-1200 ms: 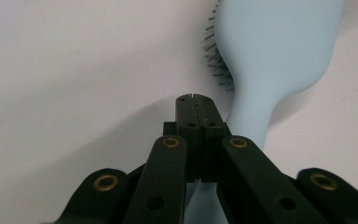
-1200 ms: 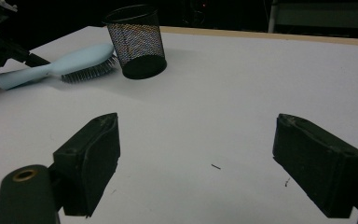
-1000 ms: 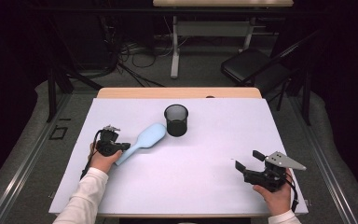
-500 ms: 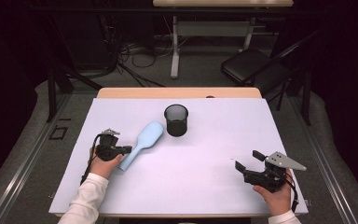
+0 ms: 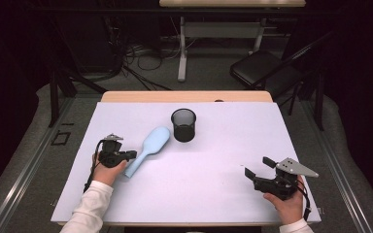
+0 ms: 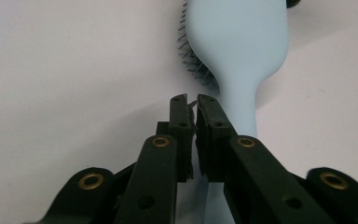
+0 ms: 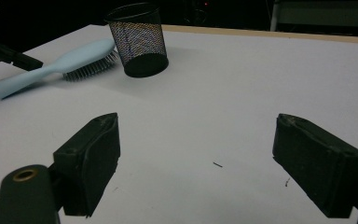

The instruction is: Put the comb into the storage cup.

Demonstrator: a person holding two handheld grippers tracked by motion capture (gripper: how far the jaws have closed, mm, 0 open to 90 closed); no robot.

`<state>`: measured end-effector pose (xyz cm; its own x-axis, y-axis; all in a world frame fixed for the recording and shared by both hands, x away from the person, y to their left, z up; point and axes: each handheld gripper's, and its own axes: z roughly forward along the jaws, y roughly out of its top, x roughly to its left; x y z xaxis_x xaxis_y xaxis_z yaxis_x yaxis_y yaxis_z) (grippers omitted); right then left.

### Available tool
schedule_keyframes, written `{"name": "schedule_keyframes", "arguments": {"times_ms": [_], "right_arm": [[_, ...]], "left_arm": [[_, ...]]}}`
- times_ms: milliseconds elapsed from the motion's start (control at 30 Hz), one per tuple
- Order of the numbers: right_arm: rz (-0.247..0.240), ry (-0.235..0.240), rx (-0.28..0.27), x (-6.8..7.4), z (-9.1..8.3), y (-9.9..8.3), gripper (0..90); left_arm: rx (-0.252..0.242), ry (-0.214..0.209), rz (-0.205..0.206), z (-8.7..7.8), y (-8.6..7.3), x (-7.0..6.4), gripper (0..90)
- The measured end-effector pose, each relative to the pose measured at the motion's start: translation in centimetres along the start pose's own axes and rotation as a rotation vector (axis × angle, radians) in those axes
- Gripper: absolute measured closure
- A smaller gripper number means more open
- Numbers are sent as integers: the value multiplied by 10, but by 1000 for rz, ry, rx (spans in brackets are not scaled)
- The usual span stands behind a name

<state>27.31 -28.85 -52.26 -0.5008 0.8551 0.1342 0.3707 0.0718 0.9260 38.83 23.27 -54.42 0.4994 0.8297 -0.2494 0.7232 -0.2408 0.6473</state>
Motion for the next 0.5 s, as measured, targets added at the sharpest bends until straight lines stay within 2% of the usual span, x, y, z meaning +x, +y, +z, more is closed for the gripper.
{"name": "schedule_keyframes", "arguments": {"times_ms": [400, 500], "right_arm": [[3, -1, 0, -1, 0, 0, 147], [1, 1, 3, 0, 1, -1, 147]], "left_arm": [[-30, 15, 8, -4, -1, -2, 703], [-39, 20, 7, -5, -1, -2, 634]]}}
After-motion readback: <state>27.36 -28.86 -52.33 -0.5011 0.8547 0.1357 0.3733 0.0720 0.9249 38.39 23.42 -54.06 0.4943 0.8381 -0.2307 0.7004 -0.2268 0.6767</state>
